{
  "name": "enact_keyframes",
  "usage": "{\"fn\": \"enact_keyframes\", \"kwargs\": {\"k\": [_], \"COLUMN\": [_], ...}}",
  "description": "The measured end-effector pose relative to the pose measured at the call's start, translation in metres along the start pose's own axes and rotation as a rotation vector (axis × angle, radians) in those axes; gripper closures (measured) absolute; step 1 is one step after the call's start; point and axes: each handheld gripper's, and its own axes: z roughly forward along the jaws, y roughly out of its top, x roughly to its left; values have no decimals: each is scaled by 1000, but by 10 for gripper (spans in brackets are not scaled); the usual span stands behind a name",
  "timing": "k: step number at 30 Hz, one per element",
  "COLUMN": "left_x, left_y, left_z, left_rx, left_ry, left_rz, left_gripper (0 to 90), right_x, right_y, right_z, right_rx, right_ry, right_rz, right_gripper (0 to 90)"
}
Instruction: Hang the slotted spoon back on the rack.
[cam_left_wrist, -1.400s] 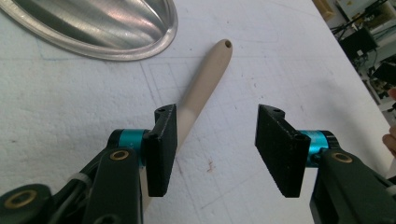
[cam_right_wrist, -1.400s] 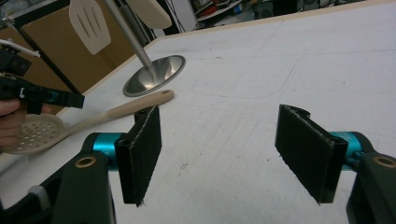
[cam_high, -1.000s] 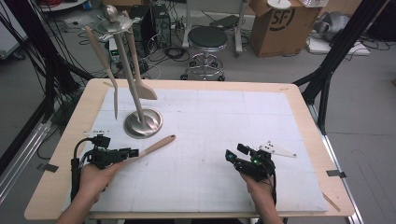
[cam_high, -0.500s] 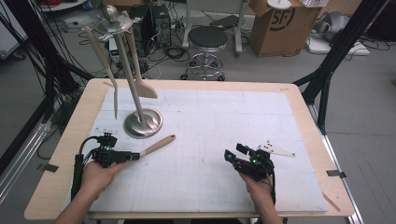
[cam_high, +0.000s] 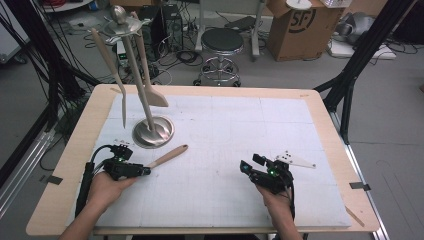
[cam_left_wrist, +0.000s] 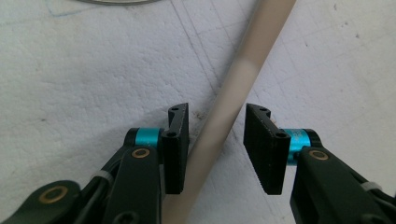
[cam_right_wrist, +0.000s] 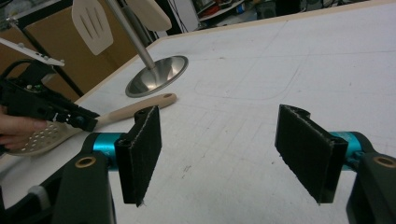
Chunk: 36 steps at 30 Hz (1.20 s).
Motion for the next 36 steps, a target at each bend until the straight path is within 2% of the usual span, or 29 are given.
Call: {"fn": "enact_keyframes", "kwargs": {"k": [4,9,12,14,16,18,19,22,26,32,36], "left_x": [-1,-5,-4,-2,-1,-2,-4,-6,-1,6,7], "left_y": [-1,-3,-4,-5,-6,-6,-6,-7,-9,-12,-16], "left_z": [0,0,-1,-2,-2,-2,-2,-2,-8,-22,-29], "left_rx": [-4,-23,-24,-22,-12,17,24,31,-19,-107,-179], "left_ry": [13,40,31,1,-36,-94,-97,-124,-190,-265,-294], "left_rz": [17,80,107,114,109,99,88,90,31,-23,-35], "left_gripper": [629,651,664,691,729,768,775,777,777,776,775], "right_x": [1,1,0,0,-2,-2,-2,-2,-2,-2,-2], "right_y": [0,0,0,1,1,0,0,1,1,1,1], "right_z": [1,1,1,0,1,1,1,1,0,0,1], "right_rx": [0,-1,0,0,-4,0,1,-1,-3,-1,-2], "right_ry": [0,2,0,-4,-5,-6,-6,-6,-5,-6,-6], "right_rz": [1,-4,-2,3,2,4,6,3,6,7,4], "right_gripper": [314,314,314,314,314,315,315,315,316,316,316]}}
